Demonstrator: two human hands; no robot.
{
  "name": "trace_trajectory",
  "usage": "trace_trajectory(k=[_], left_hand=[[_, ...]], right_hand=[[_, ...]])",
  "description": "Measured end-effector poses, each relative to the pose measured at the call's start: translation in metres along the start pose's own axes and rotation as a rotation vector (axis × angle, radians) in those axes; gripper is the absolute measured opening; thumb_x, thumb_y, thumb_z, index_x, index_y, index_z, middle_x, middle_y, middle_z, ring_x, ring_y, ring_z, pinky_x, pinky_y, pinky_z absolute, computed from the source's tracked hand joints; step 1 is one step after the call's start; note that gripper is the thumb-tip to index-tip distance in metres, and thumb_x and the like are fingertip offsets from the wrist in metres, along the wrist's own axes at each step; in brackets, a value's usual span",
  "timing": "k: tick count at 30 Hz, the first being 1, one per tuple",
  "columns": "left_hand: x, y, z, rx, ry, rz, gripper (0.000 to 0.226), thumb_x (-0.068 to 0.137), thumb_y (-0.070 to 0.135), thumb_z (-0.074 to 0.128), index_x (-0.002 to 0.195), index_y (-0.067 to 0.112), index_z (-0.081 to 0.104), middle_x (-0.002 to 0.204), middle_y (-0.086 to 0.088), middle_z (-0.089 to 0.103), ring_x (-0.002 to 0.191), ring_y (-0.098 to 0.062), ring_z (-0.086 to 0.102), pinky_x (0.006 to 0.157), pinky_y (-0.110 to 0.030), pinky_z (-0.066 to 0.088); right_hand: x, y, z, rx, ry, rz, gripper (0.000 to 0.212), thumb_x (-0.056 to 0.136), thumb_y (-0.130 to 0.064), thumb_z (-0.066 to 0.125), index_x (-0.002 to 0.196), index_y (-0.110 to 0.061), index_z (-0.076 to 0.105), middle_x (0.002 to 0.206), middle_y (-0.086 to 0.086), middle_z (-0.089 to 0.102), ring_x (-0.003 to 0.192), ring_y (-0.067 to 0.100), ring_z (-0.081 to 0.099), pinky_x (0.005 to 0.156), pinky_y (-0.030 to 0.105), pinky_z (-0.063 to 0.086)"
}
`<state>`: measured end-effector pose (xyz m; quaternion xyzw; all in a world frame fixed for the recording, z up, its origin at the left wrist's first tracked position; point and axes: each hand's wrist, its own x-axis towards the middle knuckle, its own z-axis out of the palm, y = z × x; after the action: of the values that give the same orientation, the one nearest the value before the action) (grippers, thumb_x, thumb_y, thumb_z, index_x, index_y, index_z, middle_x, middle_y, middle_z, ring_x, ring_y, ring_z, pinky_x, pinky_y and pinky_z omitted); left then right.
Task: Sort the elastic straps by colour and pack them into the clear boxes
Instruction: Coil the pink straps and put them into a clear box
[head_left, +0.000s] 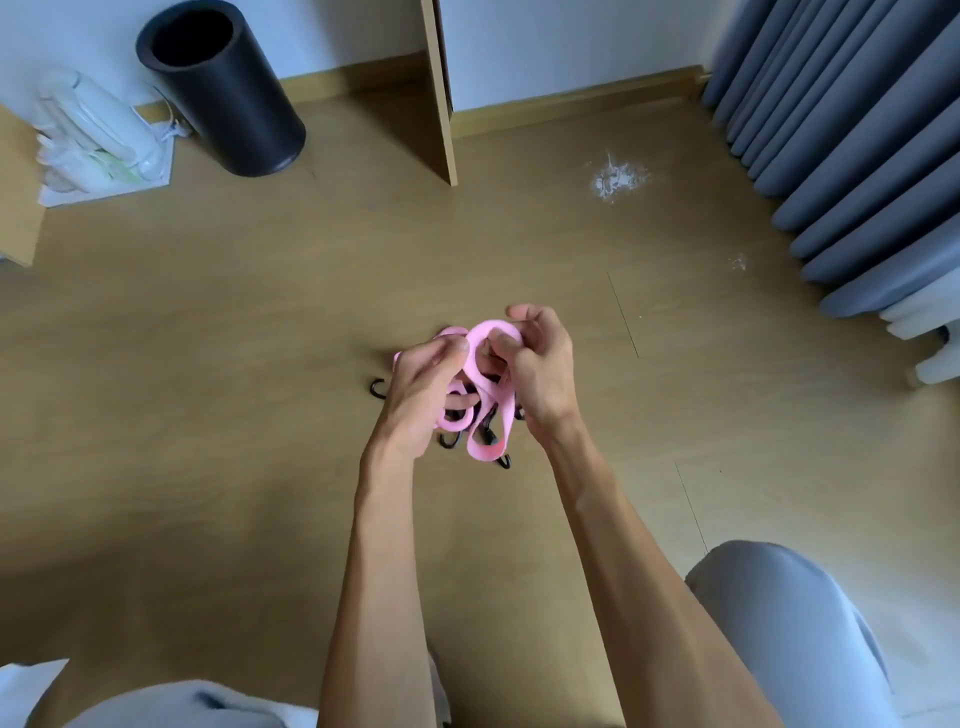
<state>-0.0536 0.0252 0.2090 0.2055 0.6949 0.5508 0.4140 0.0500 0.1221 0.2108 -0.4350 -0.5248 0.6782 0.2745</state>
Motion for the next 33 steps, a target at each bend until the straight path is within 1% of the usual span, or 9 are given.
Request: trace_trajectory(k=[6, 10, 14, 16, 19, 22, 24, 30, 33], left_hand=[[-0.014, 0.062, -0.011, 0.100, 0.168, 0.064, 0.023, 0.091, 0.023, 0.057, 0.070, 0.020, 0.067, 0.068, 0.006, 0.065, 0.064, -0.018, 0.062, 0.071, -0.058, 0.060], [-0.051, 0.146, -0.027, 0.128, 0.230, 0.083, 0.023, 0.096, 0.015, 0.051, 0.079, 0.019, 0.067, 0.072, 0.007, 0.068, 0.064, -0.014, 0.067, 0.058, -0.040, 0.057], [-0.101, 0.256, -0.053, 0.160, 0.255, 0.083, 0.020, 0.097, 0.007, 0.051, 0.094, 0.008, 0.071, 0.083, -0.001, 0.068, 0.081, -0.026, 0.067, 0.077, -0.046, 0.060], [-0.128, 0.317, -0.063, 0.183, 0.275, 0.095, 0.021, 0.096, 0.007, 0.051, 0.095, 0.009, 0.072, 0.084, 0.001, 0.068, 0.083, -0.024, 0.066, 0.079, -0.038, 0.056], [-0.175, 0.409, -0.071, 0.210, 0.368, 0.114, 0.022, 0.096, 0.010, 0.052, 0.100, 0.013, 0.073, 0.093, 0.004, 0.069, 0.087, -0.015, 0.064, 0.078, -0.026, 0.051], [-0.229, 0.487, -0.069, 0.153, 0.486, 0.094, 0.022, 0.096, 0.011, 0.053, 0.106, 0.010, 0.073, 0.105, -0.003, 0.071, 0.096, -0.020, 0.066, 0.088, -0.034, 0.053], [-0.267, 0.532, -0.067, 0.109, 0.466, 0.082, 0.023, 0.097, 0.011, 0.052, 0.105, 0.009, 0.073, 0.106, -0.004, 0.073, 0.095, -0.026, 0.069, 0.090, -0.040, 0.053], [-0.352, 0.624, -0.083, -0.030, 0.386, 0.118, 0.026, 0.095, 0.001, 0.056, 0.112, 0.009, 0.075, 0.107, -0.002, 0.075, 0.100, -0.021, 0.071, 0.089, -0.031, 0.055], [-0.374, 0.652, -0.099, -0.036, 0.331, 0.170, 0.025, 0.094, 0.003, 0.057, 0.103, 0.016, 0.076, 0.094, -0.001, 0.074, 0.089, -0.014, 0.070, 0.079, -0.026, 0.053]], right_hand=[[-0.017, -0.061, 0.021, -0.236, 0.171, -0.021, 0.016, 0.087, -0.002, 0.060, 0.100, -0.008, 0.067, 0.090, 0.002, 0.071, 0.080, 0.018, 0.068, 0.076, 0.035, 0.057], [-0.053, -0.151, 0.053, -0.331, 0.212, -0.036, 0.021, 0.087, -0.002, 0.059, 0.103, -0.008, 0.071, 0.090, -0.004, 0.071, 0.071, 0.007, 0.063, 0.071, 0.025, 0.053], [-0.102, -0.278, 0.079, -0.387, 0.188, -0.043, 0.028, 0.088, -0.001, 0.058, 0.112, -0.007, 0.072, 0.104, 0.002, 0.074, 0.087, 0.014, 0.067, 0.079, 0.023, 0.054], [-0.128, -0.340, 0.090, -0.431, 0.162, -0.055, 0.029, 0.089, -0.002, 0.057, 0.111, -0.007, 0.073, 0.103, 0.004, 0.075, 0.090, 0.019, 0.069, 0.083, 0.030, 0.055], [-0.172, -0.432, 0.104, -0.509, 0.093, -0.103, 0.027, 0.086, 0.001, 0.054, 0.099, -0.008, 0.076, 0.089, 0.005, 0.075, 0.077, 0.019, 0.067, 0.070, 0.028, 0.054], [-0.220, -0.512, 0.110, -0.533, 0.034, -0.138, 0.030, 0.083, 0.005, 0.050, 0.089, -0.013, 0.074, 0.077, 0.002, 0.072, 0.061, 0.008, 0.061, 0.045, 0.009, 0.039], [-0.249, -0.561, 0.110, -0.543, 0.038, -0.136, 0.032, 0.082, 0.005, 0.050, 0.090, -0.014, 0.075, 0.079, 0.000, 0.072, 0.062, 0.008, 0.061, 0.048, 0.006, 0.038], [-0.312, -0.668, 0.101, -0.545, -0.034, -0.178, 0.024, 0.080, 0.000, 0.061, 0.092, -0.015, 0.075, 0.081, -0.008, 0.070, 0.077, 0.017, 0.068, 0.062, 0.012, 0.047], [-0.323, -0.703, 0.100, -0.441, -0.141, -0.166, 0.021, 0.080, -0.001, 0.068, 0.098, -0.010, 0.073, 0.088, -0.001, 0.073, 0.081, 0.017, 0.069, 0.073, 0.031, 0.056]])
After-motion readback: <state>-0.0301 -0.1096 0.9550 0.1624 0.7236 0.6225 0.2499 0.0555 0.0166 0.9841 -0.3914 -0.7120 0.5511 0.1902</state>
